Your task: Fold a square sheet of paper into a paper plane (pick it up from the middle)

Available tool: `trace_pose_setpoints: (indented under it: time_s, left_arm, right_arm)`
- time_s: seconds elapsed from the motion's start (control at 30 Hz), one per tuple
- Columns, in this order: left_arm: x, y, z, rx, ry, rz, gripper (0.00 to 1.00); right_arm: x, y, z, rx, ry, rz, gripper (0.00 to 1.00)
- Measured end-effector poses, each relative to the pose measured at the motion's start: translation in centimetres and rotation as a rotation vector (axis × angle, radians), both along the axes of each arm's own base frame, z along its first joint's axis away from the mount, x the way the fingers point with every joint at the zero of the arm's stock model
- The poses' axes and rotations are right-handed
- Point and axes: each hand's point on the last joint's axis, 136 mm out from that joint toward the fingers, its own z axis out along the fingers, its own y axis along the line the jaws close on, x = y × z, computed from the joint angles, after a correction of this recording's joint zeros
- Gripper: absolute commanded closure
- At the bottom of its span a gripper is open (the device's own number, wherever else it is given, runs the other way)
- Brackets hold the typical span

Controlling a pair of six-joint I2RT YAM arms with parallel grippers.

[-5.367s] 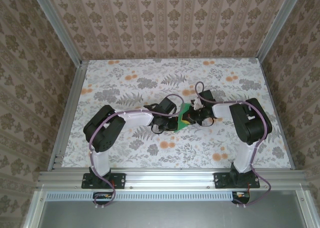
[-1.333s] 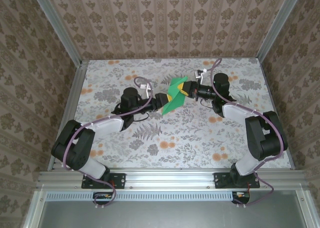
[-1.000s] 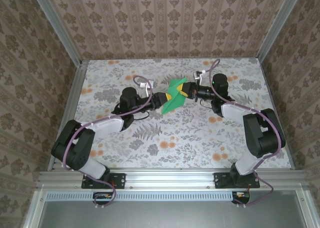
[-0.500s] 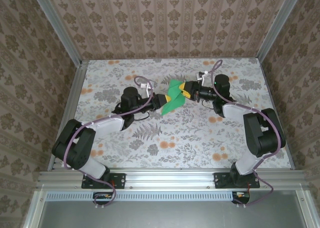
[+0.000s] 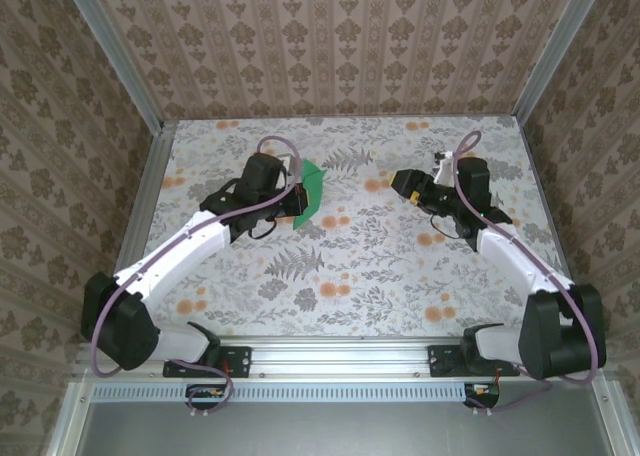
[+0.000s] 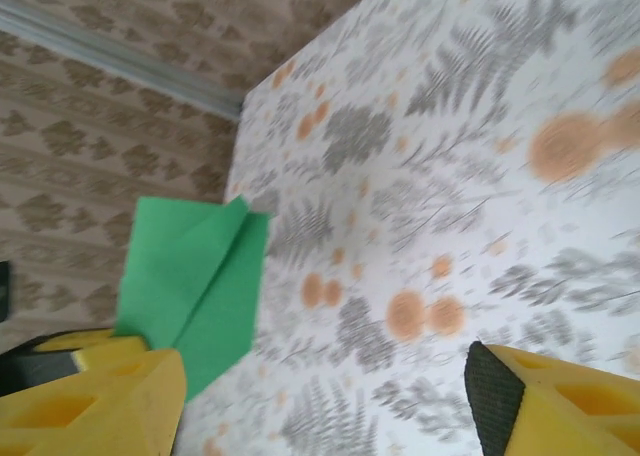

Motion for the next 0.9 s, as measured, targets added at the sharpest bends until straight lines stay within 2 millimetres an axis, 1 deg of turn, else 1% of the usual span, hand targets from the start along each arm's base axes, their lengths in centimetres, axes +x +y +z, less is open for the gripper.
trace_pose_setpoints:
  time_s: [0.1,0.23,0.33,0.43,0.57,0.7,0.8,0.9]
  left_arm:
    - [-0.1,1.8,-0.9,0.246,-0.012,0.052,0.94]
    - [0.6,3.8,-3.4,0.58,0.01,0.108,0.94]
    - [1.0,4.5,-5.7,0.785,0.036,0.111,0.94]
    - [1.0,4.8,-7.9,0.929,0.065,0.091,0.93]
    - [1.2,4.4,-9.7,1.049,0.08,0.064,0.93]
    - [1.7,3.2,-11.3,1.1,0.082,0.047,0.88]
    - [1.7,2.2,-12.6,1.103,0.098,0.028,0.8]
    - [1.4,1.1,-13.9,1.071,0.125,0.008,0.71]
  right_arm:
    - [-0.4,-1.5,0.2,-0.075,-0.03,-0.071,0.19]
    - [-0.7,-2.9,-0.9,-0.15,-0.013,-0.131,0.18]
    - [-0.8,-3.6,-1.9,-0.186,0.014,-0.155,0.17]
    - [-0.9,-4.1,-2.4,-0.213,0.024,-0.175,0.17]
    - [-1.1,-4.7,-2.6,-0.236,0.028,-0.206,0.17]
    - [-1.2,-5.2,-2.7,-0.25,0.03,-0.229,0.17]
    - [-1.2,-5.4,-2.8,-0.257,0.035,-0.238,0.17]
    - [-1.3,-5.6,-3.0,-0.264,0.041,-0.248,0.17]
